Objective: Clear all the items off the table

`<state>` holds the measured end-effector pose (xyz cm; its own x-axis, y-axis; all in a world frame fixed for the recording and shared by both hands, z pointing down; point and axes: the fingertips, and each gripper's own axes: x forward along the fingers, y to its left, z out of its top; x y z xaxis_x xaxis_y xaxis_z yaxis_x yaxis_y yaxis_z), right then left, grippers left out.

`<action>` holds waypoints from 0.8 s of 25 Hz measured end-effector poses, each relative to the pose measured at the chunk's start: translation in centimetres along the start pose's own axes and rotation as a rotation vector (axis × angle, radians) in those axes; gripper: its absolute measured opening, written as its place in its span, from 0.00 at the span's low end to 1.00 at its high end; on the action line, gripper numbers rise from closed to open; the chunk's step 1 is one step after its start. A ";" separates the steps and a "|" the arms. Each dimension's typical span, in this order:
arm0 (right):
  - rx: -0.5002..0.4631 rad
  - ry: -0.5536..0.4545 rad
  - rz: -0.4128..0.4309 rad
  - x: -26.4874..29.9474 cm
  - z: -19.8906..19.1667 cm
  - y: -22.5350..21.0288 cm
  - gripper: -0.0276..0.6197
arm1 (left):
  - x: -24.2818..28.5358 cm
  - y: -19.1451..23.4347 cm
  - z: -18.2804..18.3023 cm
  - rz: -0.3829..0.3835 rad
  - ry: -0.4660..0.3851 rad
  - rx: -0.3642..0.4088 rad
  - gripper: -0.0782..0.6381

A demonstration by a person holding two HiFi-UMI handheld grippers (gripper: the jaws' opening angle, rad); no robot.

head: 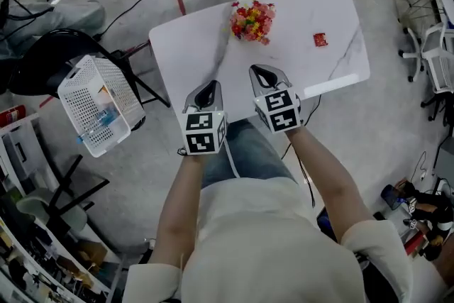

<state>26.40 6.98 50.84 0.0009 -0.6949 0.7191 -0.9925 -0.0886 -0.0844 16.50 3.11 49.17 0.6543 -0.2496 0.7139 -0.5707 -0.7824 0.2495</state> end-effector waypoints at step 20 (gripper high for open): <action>-0.122 0.070 0.118 10.5 -7.6 -12.5 0.14 | 13.2 0.3 -3.7 -0.005 0.069 0.000 0.12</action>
<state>37.88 6.21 64.69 -0.1209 -0.6433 0.7560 -0.9927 0.0811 -0.0897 23.12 1.75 61.05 0.6212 -0.2057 0.7562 -0.5677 -0.7833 0.2533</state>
